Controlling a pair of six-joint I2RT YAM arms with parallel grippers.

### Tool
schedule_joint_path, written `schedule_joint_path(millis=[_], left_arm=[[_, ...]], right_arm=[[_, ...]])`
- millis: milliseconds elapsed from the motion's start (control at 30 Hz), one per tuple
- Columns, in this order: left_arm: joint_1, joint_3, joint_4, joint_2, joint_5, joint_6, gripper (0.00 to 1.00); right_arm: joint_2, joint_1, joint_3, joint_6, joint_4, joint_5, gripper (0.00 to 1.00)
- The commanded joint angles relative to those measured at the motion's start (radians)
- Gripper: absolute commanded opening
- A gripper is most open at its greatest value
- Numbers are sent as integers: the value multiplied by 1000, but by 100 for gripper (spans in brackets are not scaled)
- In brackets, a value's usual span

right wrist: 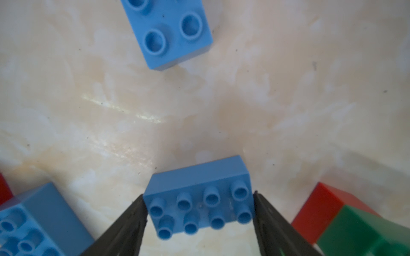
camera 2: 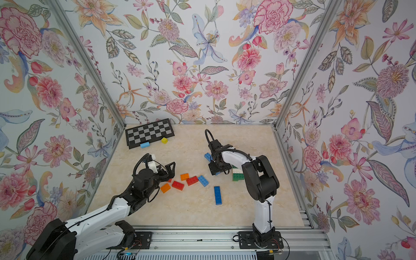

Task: Assemble a rectangle with lego
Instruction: Pick up the lego brick from the center of the board.

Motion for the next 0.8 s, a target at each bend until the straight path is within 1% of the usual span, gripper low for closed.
schedule_joint_path(millis=[0,133,300,433,533,567,700,767], left_arm=[[14,9,-12,-16,-30,1,99],[14,8,-12,-14,-32,1,99],[14,7,-12,-16,-33,2,99],[13,7,-12,-16,-33,4,99],[14,7,-12,-13,-32,4,99],[13,7,-13,-13,-32,5,99],[15,13,-21,-16,-33,10,99],[14,15,-25,-19,-36,14,99]], right_arm=[[15,1,20,6,0,-4,73],[18,-1,19,10,1,-4,67],[21,-2,20,30,2,3,63],[27,-2,23,35,4,1,61],[33,-5,25,35,4,-5,57],[33,-5,25,37,4,-6,53],[-6,-1,9,62,4,-6,33],[-49,4,-9,88,4,6,27]])
